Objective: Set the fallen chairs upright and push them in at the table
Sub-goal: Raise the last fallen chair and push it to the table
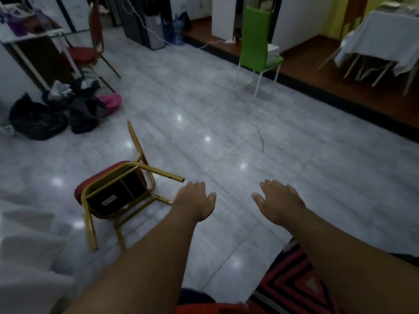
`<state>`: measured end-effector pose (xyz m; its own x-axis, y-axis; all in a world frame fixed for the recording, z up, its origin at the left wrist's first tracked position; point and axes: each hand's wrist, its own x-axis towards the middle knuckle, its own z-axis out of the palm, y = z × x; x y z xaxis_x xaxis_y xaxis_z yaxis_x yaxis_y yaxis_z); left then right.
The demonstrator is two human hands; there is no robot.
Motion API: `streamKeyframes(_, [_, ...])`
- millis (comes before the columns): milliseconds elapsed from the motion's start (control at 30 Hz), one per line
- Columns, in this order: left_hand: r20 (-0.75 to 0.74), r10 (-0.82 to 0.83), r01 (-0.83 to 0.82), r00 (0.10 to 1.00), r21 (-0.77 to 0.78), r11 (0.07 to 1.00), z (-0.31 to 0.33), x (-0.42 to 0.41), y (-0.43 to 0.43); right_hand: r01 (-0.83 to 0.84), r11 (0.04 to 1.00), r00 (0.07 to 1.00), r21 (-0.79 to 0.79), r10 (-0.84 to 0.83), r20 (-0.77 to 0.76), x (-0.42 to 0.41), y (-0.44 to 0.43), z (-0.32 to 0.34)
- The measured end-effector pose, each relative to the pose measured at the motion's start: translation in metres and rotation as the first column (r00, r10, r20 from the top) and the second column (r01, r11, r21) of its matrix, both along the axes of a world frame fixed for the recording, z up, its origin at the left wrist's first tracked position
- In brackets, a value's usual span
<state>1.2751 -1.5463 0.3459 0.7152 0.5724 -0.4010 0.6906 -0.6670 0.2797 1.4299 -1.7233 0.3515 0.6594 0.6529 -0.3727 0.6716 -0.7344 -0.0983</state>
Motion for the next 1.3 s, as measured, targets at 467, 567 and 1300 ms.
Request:
streamKeyframes(467, [0.089,0.121,-0.119,0.989,-0.035,0.992,-0.041,0.239,0.227,-0.135,0.991,0.990,-0.026,0.134,-0.041,0.240,0.256,-0.025])
streamKeyframes(567, [0.088,0.130,-0.127,0.988,-0.033,0.991,-0.041,0.288,0.278,-0.143,0.990,0.988,-0.012,0.142,-0.059,0.282,0.312,-0.025])
streamKeyframes(1300, [0.030,0.821,-0.799,0.570,-0.214,0.563,-0.074,0.411,0.606,-0.748,0.660,0.663,-0.070,0.738,-0.127,0.468,0.773,-0.073])
